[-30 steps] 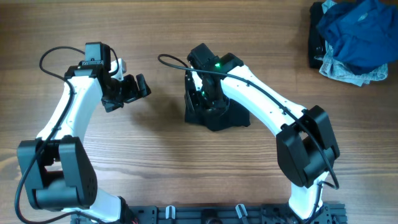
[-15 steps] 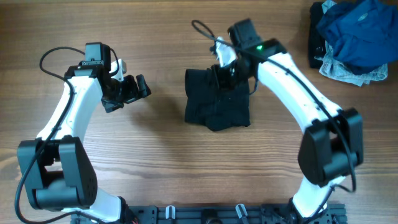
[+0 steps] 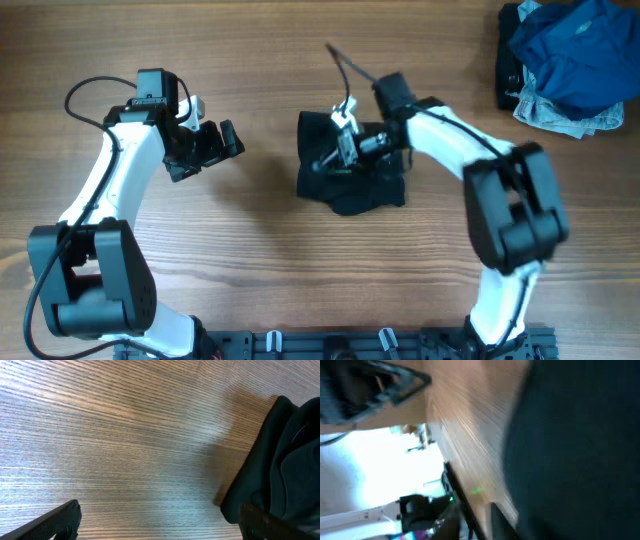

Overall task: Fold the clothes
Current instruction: 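Grasp the folded black shirt bundle from above with the right gripper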

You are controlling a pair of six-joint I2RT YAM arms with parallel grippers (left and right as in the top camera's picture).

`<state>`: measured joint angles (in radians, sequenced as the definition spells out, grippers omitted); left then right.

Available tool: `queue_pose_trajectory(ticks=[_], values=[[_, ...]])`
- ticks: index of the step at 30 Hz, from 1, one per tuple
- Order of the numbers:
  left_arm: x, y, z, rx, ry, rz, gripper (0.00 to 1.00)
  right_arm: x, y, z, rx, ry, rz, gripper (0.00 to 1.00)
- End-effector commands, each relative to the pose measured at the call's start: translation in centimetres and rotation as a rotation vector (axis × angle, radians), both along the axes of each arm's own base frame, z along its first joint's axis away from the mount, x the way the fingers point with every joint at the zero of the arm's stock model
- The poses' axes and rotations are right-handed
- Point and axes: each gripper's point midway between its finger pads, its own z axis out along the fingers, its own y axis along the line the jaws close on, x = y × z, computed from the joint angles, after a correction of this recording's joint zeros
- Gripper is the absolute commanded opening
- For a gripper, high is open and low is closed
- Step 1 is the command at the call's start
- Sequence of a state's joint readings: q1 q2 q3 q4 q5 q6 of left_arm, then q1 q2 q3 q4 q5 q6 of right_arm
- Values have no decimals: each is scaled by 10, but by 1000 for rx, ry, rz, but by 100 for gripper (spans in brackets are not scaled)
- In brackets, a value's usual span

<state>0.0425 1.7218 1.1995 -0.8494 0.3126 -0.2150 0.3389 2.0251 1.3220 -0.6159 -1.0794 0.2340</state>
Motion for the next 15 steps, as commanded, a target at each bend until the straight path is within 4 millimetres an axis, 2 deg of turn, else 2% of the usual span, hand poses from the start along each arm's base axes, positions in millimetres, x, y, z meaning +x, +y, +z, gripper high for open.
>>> queue_pose_trajectory(ticks=[1,3,4,5,7,8,11,13,14,15], values=[[2,-1,7,-16,-19,7,100,34,-14,65,-86,-235,-129,40],[2,-1,7,-16,-19,7,100,42,-17,60,-108,-255,-150,45],[2,-1,7,-16,-19,7,100,46,-17,47,-122,-245,-153,51],[2,-1,7,-16,-19,7,100,48,-16,37,-128,-228,-153,52],[2,-1,7,-16,-19,7,100,51,-15,5,-148,-161,-151,54],[2,-1,7,-16,-19,7,100,50,-13,-17,-151,-115,-143,55],[2,-1,7,-16,-18,7,100,55,-11,-66,-147,-51,-138,54],[2,-1,7,-16,-18,7,100,61,-14,-77,-163,-63,-155,55],[2,-1,7,-16,-18,7,100,66,-17,-75,-171,-82,-166,53],[2,-1,7,-16,-18,7,100,72,-19,-62,-160,-112,-173,52]])
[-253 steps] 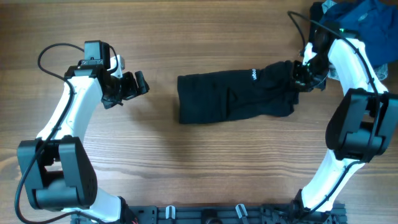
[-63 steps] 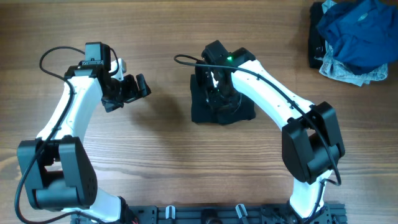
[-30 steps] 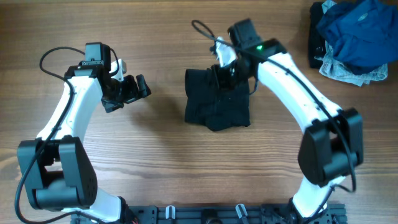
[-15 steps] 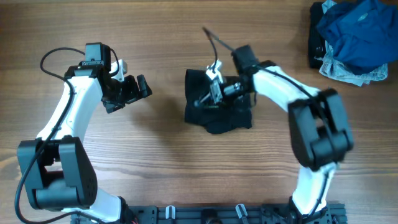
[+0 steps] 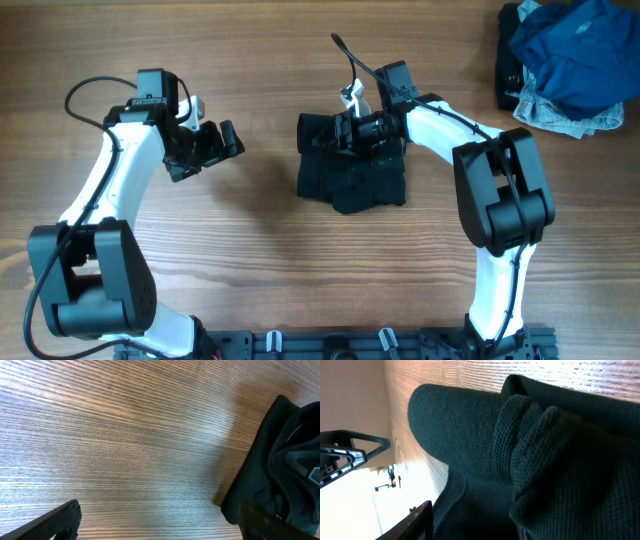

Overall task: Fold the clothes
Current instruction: 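Grasp the folded black shirt bundle from above with the right gripper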

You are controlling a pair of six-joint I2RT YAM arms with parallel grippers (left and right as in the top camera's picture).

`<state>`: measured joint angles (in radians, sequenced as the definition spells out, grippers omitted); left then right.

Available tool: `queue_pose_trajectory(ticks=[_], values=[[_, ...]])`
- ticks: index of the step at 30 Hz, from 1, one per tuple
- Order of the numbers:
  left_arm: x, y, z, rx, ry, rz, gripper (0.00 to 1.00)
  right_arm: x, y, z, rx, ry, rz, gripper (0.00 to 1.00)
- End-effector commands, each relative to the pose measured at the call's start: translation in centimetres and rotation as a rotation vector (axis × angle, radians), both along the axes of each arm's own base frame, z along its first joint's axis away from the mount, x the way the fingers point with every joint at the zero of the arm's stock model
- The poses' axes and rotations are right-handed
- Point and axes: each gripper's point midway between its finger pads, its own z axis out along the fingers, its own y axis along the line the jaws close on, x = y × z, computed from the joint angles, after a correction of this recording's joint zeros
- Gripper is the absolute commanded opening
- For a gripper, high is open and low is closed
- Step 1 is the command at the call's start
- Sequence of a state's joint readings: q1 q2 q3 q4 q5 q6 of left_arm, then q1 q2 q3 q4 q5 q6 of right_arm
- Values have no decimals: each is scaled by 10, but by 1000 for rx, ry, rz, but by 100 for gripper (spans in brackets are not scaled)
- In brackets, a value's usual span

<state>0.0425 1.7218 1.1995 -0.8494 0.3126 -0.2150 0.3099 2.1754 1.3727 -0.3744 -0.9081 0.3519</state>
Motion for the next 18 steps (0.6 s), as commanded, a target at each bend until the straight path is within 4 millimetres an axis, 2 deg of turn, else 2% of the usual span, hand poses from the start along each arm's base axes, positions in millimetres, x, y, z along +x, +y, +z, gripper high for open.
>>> queue_pose_trajectory(ticks=[1,2,4,6,7,9,12,14,16,18], values=[[1,-1,7,-16,-14,7,100,13,-11,12,-30,-58,-33,53],[1,-1,7,-16,-11,7,100,15,-12,29,-21,-90,-36,53],[1,-1,7,-16,-12,7,100,13,-15,82,5,-171,-43,56],[1,-1,7,-16,-12,7,100,-3,-19,127,16,-205,-45,66],[1,-1,7,-16,-14,7,100,-8,-20,132,13,-195,-43,67],[1,-1,7,-16,-15,7,100,-25,-24,125,-16,-138,-19,69],[2,-1,7,-16,-15,7,100,-58,-15,83,-10,-14,42,68],[1,-1,7,-16,-14,8,100,-77,-5,65,51,66,80,68],[1,-1,7,-16,-14,8,100,-90,1,36,62,167,71,63],[1,-1,7,-16,-14,7,100,-101,3,17,65,251,67,57]])
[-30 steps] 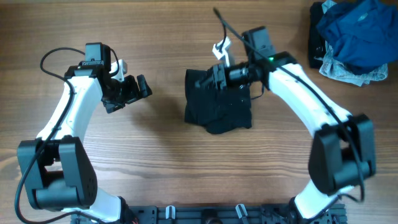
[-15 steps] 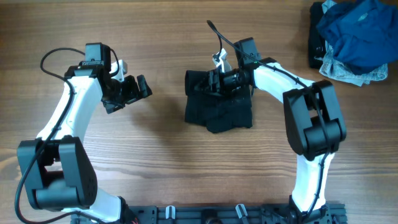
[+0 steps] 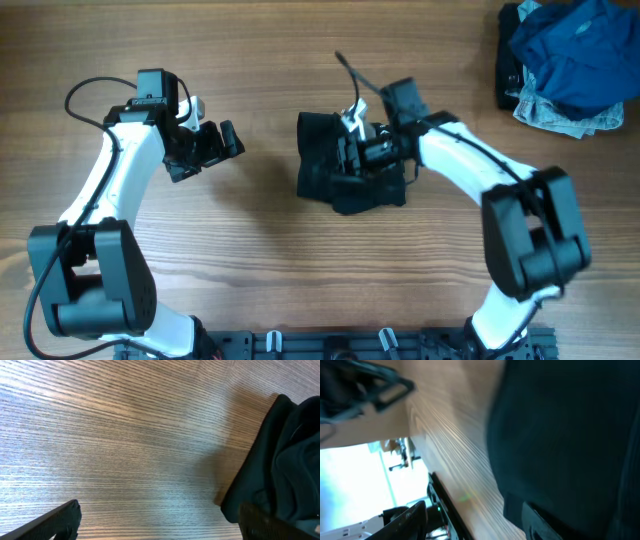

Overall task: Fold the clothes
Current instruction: 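Grasp the folded black shirt bundle from above with the right gripper, then lift the bundle and carry it rightward toward the clothes pile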

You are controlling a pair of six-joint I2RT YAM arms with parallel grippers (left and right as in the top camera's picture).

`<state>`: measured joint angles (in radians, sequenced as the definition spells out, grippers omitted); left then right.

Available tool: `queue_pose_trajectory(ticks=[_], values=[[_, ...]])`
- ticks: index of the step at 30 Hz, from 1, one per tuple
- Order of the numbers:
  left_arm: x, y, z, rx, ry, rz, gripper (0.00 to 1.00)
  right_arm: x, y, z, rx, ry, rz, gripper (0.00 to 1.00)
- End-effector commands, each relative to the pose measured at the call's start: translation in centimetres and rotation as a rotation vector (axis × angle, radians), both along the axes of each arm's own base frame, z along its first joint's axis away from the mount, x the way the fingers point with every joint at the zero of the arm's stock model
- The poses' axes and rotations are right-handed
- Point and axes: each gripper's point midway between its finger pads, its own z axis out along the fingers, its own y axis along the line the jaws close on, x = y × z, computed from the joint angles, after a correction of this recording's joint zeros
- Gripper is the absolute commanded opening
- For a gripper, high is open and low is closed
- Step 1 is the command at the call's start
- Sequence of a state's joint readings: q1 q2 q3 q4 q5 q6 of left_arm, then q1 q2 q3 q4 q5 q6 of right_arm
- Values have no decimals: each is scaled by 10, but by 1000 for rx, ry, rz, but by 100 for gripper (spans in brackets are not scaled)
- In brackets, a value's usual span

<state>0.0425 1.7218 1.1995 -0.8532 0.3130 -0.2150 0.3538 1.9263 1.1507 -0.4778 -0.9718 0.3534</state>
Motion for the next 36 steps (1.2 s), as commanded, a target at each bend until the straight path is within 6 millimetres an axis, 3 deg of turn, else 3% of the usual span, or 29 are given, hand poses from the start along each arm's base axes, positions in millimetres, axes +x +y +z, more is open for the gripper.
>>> queue_pose_trajectory(ticks=[1,3,5,7,8,9,11,13,15,19,21,24,26,29,33,36], values=[[2,-1,7,-16,-18,7,100,-24,3,-31,13,187,-2,52],[2,-1,7,-16,-18,7,100,-20,-2,-46,-61,201,-43,41],[1,-1,7,-16,-15,7,100,-13,-1,-40,-63,174,-52,36],[1,-1,7,-16,-15,7,100,1,4,-14,-30,88,-46,36],[2,-1,7,-16,-16,7,100,11,5,9,-19,13,-51,39],[2,-1,7,-16,-15,7,100,20,4,32,-14,-56,-64,55],[2,-1,7,-16,-16,7,100,33,-5,71,-7,-171,-100,100],[2,-1,7,-16,-15,7,100,41,-21,97,-3,-243,-147,99],[2,-1,7,-16,-15,7,100,53,-60,111,-52,-300,-232,99],[4,-1,6,-16,-20,8,100,60,-148,82,-229,-285,-328,100],[5,-1,6,-20,-25,7,100,53,-163,70,-282,-306,-275,100],[6,-5,7,-45,-27,5,100,49,-191,37,-483,-262,-267,100],[5,-6,7,-46,-27,5,100,51,-191,21,-486,-221,-259,100],[5,-6,7,-46,-26,5,100,46,-189,-21,-486,-101,-225,99],[5,-6,7,-46,-26,5,100,44,-162,-41,-299,-85,-130,100],[5,-6,7,-46,-26,5,100,40,-160,-56,-289,-71,-95,100]])
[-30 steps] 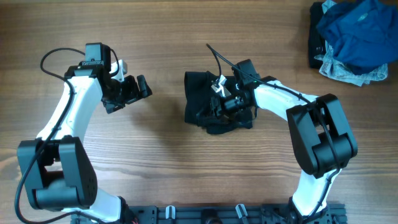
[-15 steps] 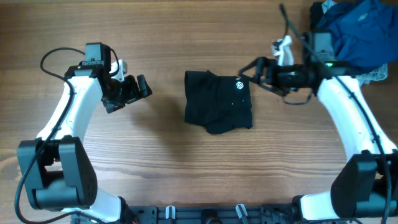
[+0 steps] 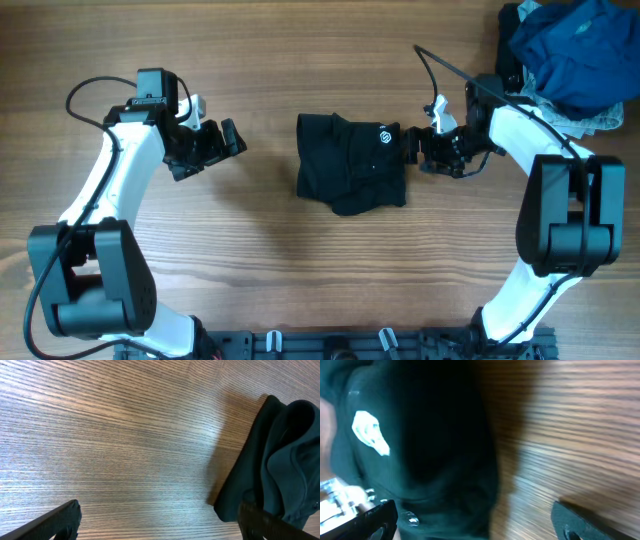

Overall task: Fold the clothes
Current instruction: 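Lift the bundle and carry it rightward toward the clothes pile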

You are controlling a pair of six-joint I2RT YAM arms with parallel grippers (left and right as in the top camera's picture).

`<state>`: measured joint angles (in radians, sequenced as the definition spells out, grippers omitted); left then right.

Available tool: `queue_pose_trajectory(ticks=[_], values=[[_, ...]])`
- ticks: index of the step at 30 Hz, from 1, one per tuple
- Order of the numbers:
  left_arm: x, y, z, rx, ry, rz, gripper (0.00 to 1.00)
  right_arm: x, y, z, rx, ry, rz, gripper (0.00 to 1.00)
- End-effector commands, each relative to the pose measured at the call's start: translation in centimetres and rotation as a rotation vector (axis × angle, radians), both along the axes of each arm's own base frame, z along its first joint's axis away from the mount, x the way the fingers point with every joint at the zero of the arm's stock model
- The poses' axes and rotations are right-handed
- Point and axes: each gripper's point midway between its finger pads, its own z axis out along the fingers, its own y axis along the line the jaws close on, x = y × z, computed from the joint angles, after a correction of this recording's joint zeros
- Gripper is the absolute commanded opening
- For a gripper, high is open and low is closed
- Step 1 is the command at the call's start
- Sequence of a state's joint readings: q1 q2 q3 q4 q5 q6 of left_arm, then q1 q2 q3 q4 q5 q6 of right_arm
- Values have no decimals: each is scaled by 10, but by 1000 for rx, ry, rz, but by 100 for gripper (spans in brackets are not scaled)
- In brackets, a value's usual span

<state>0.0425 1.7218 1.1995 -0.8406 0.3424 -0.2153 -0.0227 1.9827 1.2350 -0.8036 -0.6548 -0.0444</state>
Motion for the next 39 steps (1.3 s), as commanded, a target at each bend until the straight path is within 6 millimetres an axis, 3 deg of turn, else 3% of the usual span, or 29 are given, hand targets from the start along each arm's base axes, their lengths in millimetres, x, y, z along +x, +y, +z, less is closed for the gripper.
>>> queue_pose_trajectory(ticks=[1,9,13,17,18,19,23,25,26,28,32,34,36,39], values=[[3,-1,5,-18,-13,10,100,-5,10,-10,71,-6,70,100],[3,-1,5,-18,-13,10,100,-25,24,-35,130,38,79,100],[3,-1,5,-18,-12,10,100,-31,50,-30,184,46,119,100],[3,-1,5,-18,-12,10,100,-35,73,-38,169,73,132,100],[2,-1,5,-18,-12,10,100,-33,74,-40,169,77,121,94],[3,-1,5,-18,-12,10,100,-31,73,-41,165,78,112,78],[3,-1,5,-17,-12,10,100,-26,71,-44,143,89,68,41],[3,-1,5,-17,-12,10,100,-21,71,-44,143,91,42,10],[3,-1,5,-17,-12,10,100,-17,70,-45,134,91,18,4],[2,-1,5,-18,-12,10,100,-4,70,-45,131,46,4,4],[2,-1,5,-18,-12,10,100,41,65,-18,142,-90,2,4],[2,-1,5,-18,-9,10,100,77,42,0,65,-171,-39,4],[1,-1,5,-18,-4,10,100,110,21,30,26,-269,-50,4],[1,-1,5,-18,-4,10,100,163,-25,81,-42,-436,-136,4]])
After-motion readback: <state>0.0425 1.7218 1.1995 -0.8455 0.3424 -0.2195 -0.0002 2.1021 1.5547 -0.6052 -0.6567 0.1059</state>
